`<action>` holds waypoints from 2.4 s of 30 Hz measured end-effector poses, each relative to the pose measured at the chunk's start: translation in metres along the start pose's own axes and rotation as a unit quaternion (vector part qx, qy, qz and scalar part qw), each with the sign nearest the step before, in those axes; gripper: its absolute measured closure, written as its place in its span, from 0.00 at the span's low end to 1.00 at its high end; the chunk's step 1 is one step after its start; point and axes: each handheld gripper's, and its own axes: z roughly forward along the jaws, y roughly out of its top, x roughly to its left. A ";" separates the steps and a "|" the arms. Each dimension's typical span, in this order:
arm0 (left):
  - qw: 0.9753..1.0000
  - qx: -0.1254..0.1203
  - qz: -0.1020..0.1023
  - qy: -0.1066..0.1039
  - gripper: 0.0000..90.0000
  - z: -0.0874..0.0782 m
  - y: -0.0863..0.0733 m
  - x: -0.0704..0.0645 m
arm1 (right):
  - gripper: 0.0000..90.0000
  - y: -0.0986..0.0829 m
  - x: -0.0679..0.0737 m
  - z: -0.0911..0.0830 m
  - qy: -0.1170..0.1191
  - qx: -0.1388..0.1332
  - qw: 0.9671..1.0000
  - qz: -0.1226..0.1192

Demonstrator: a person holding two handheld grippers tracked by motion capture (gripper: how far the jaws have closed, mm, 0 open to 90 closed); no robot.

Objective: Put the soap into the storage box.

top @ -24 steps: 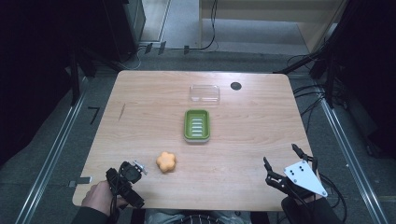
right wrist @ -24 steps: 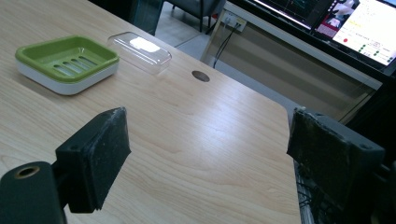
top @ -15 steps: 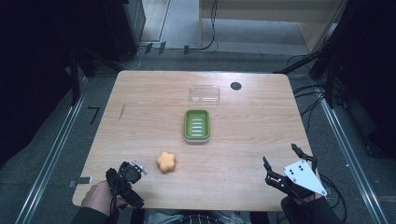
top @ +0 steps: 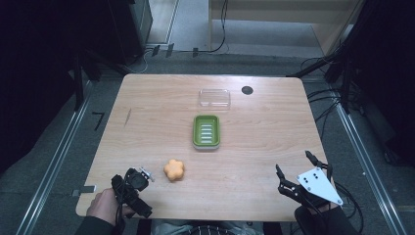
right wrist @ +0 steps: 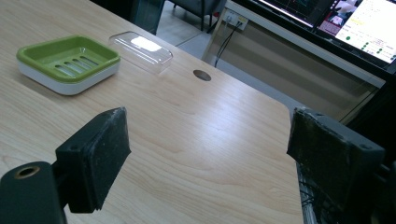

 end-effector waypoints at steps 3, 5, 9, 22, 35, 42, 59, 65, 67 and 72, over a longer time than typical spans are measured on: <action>1.000 -0.005 0.003 -0.001 0.00 0.000 0.003 0.000 | 0.15 0.000 0.000 0.000 0.001 0.001 1.000 -0.001; 1.000 -0.006 0.006 0.001 0.00 -0.002 0.006 0.000 | 0.15 0.000 0.000 0.000 0.000 0.000 1.000 -0.001; 1.000 -0.016 0.012 0.002 0.00 -0.005 0.012 -0.001 | 0.15 0.000 0.000 0.000 0.001 0.001 1.000 -0.001; 0.999 -0.035 0.028 -0.007 0.00 -0.008 0.033 -0.002 | 0.15 0.000 0.000 0.000 0.001 0.000 1.000 -0.002; 0.998 -0.046 0.042 -0.008 0.00 -0.012 0.052 -0.004 | 0.15 0.000 0.000 0.000 0.001 -0.001 1.000 -0.003; 0.998 -0.051 0.048 -0.008 0.00 -0.013 0.062 -0.004 | 0.15 0.000 0.000 0.000 0.001 0.000 1.000 -0.002; 0.997 -0.051 0.049 -0.014 0.00 -0.006 0.081 -0.006 | 0.15 0.000 0.000 0.000 0.001 -0.001 1.000 -0.003; 0.998 -0.044 0.050 -0.016 0.00 -0.002 0.087 -0.004 | 0.15 0.000 0.000 0.000 0.001 0.000 1.000 -0.002; 0.998 -0.042 0.050 -0.015 0.00 -0.001 0.090 -0.003 | 0.15 0.000 0.000 0.000 0.001 -0.001 1.000 -0.003; 0.998 -0.039 0.047 -0.018 0.00 0.004 0.095 -0.002 | 0.15 0.000 0.000 0.000 0.001 0.000 1.000 -0.002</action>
